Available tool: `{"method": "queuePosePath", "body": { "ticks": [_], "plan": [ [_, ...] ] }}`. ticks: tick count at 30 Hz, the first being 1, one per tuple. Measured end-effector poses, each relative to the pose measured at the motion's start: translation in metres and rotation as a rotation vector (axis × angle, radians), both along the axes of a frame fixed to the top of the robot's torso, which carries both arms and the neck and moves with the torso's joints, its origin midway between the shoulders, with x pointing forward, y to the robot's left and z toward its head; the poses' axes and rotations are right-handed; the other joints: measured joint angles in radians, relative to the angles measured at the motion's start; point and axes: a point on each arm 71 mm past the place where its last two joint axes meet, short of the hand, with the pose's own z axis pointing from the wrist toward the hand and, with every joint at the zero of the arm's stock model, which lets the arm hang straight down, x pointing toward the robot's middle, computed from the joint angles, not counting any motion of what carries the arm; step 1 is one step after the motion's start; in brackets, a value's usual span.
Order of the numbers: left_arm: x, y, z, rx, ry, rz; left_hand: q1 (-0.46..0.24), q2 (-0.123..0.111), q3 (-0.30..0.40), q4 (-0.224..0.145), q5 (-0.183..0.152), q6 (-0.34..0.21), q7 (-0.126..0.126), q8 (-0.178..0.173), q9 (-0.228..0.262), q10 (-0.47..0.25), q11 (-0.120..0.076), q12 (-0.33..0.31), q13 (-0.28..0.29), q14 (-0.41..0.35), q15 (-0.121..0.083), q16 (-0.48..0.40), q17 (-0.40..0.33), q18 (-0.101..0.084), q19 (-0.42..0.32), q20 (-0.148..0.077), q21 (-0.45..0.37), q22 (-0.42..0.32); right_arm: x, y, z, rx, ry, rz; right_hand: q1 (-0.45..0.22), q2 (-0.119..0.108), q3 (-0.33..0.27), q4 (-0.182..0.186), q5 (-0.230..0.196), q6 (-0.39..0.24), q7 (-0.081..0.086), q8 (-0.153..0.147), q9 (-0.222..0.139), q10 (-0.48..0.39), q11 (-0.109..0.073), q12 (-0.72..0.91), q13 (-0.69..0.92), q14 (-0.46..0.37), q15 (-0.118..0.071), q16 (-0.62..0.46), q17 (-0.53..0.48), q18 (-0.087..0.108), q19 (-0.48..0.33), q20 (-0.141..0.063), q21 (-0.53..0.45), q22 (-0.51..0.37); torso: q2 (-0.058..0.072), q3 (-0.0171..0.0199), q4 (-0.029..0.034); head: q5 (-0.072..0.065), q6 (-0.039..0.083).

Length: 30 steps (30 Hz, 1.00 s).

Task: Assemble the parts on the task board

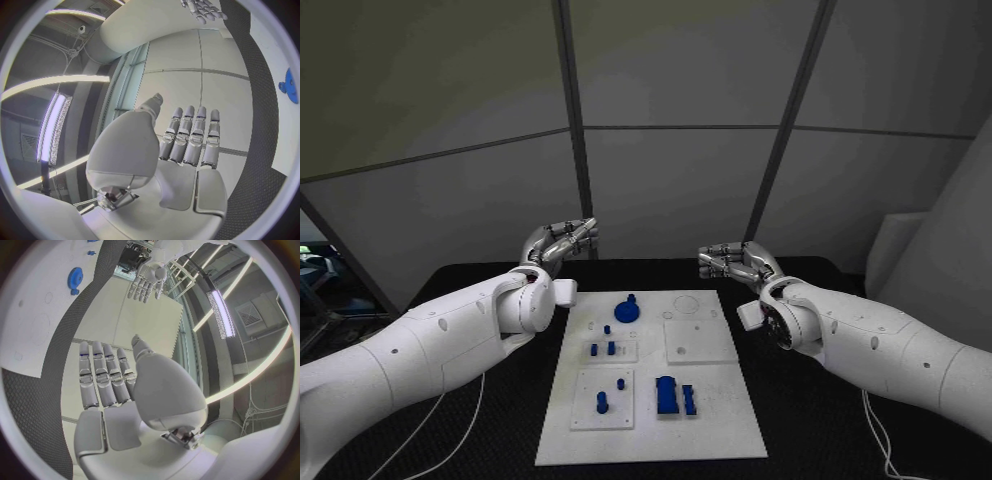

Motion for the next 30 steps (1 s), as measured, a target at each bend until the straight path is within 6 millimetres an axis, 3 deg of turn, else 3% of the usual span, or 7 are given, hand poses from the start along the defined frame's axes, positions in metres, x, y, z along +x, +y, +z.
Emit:
{"method": "queuePosePath", "body": {
  "ticks": [4, 5, 15, 19, 20, 24, 30],
  "plan": [
    [-0.003, 0.000, 0.000, 0.001, 0.004, -0.006, -0.198, 0.030, -0.028, -0.024, -0.023, -0.133, -0.021, -0.028, -0.026, -0.138, -0.025, -0.038, -0.025, -0.128, -0.023, -0.032, -0.026, -0.001, -0.097, -0.041, -0.028, -0.044, -0.002, -0.001, 0.000, -0.001, 0.001, 0.002, -0.202, -0.010, -0.012, -0.021, -0.021, -0.125, -0.025, -0.026, -0.020, -0.144, -0.025, -0.028, -0.036, -0.144, -0.020, -0.028, -0.031, -0.002, -0.118, -0.037, -0.028, -0.034, 0.003, 0.0023, 0.0028, 0.000, 0.001],
    [-0.004, -0.002, 0.000, 0.000, 0.005, -0.010, -0.245, 0.041, -0.035, -0.029, -0.028, -0.165, -0.026, -0.033, -0.031, -0.171, -0.032, -0.045, -0.029, -0.158, -0.029, -0.038, -0.030, -0.077, -0.120, -0.051, -0.033, -0.055, -0.004, -0.001, 0.001, 0.000, 0.001, 0.003, -0.251, -0.012, -0.014, -0.026, -0.026, -0.155, -0.031, -0.031, -0.025, -0.179, -0.031, -0.032, -0.046, -0.179, -0.025, -0.032, -0.038, -0.017, -0.147, -0.045, -0.034, -0.042, 0.006, 0.0047, 0.0054, 0.000, 0.003],
    [-0.039, -0.023, 0.002, 0.021, 0.031, -0.046, -0.617, 0.093, -0.094, -0.102, -0.101, -0.417, -0.099, -0.051, -0.052, -0.435, -0.086, -0.072, -0.049, -0.401, -0.095, -0.058, -0.051, -0.077, -0.303, -0.130, -0.052, -0.137, -0.033, 0.019, 0.018, 0.063, -0.012, 0.008, -0.648, -0.020, -0.022, -0.089, -0.101, -0.403, -0.082, -0.049, -0.103, -0.461, -0.087, -0.052, -0.092, -0.464, -0.102, -0.051, -0.093, -0.056, -0.382, -0.118, -0.088, -0.106, 0.037, 0.0282, 0.0325, 0.006, 0.016],
    [-0.062, -0.036, 0.005, 0.044, 0.039, -0.049, -0.722, 0.098, -0.118, -0.126, -0.122, -0.490, -0.120, -0.051, -0.054, -0.511, -0.124, -0.076, -0.050, -0.469, -0.124, -0.062, -0.053, -0.078, -0.355, -0.151, -0.052, -0.160, -0.051, 0.025, 0.030, 0.102, -0.018, -0.028, -0.759, -0.021, -0.022, -0.119, -0.120, -0.471, -0.122, -0.049, -0.117, -0.540, -0.125, -0.053, -0.097, -0.542, -0.119, -0.051, -0.117, -0.071, -0.448, -0.137, -0.127, -0.123, 0.041, 0.0303, 0.0349, 0.006, 0.017],
    [-0.068, -0.039, 0.006, 0.052, 0.041, -0.046, -0.745, 0.099, -0.129, -0.130, -0.126, -0.505, -0.124, -0.051, -0.054, -0.527, -0.131, -0.076, -0.051, -0.485, -0.129, -0.063, -0.053, -0.128, -0.367, -0.157, -0.052, -0.165, -0.056, 0.026, 0.033, 0.113, -0.018, -0.042, -0.783, -0.021, -0.022, -0.125, -0.120, -0.487, -0.130, -0.049, -0.120, -0.557, -0.131, -0.053, -0.097, -0.560, -0.122, -0.051, -0.128, -0.071, -0.462, -0.142, -0.134, -0.127, 0.041, 0.0308, 0.0353, 0.006, 0.017],
    [-0.083, -0.044, 0.009, 0.082, 0.042, -0.022, -0.839, 0.102, -0.166, -0.140, -0.135, -0.569, -0.134, -0.055, -0.055, -0.594, -0.152, -0.076, -0.052, -0.546, -0.142, -0.063, -0.053, -0.131, -0.413, -0.176, -0.052, -0.186, -0.071, 0.029, 0.040, 0.140, -0.013, -0.095, -0.878, -0.021, -0.023, -0.137, -0.126, -0.545, -0.154, -0.049, -0.126, -0.624, -0.150, -0.053, -0.099, -0.627, -0.130, -0.054, -0.162, -0.071, -0.518, -0.161, -0.154, -0.163, 0.042, 0.0314, 0.0361, 0.006, 0.017],
    [-0.094, -0.046, 0.012, 0.117, 0.037, 0.019, -0.948, 0.104, -0.185, -0.148, -0.139, -0.643, -0.140, -0.055, -0.056, -0.671, -0.165, -0.076, -0.052, -0.617, -0.151, -0.063, -0.054, -0.132, -0.468, -0.228, -0.052, -0.232, -0.081, 0.028, 0.045, 0.153, -0.007, -0.169, -0.996, -0.022, -0.023, -0.143, -0.131, -0.619, -0.170, -0.053, -0.130, -0.708, -0.163, -0.056, -0.100, -0.712, -0.135, -0.054, -0.186, -0.126, -0.586, -0.219, -0.165, -0.204, 0.042, 0.0315, 0.0365, 0.006, 0.017]
  ]
}}
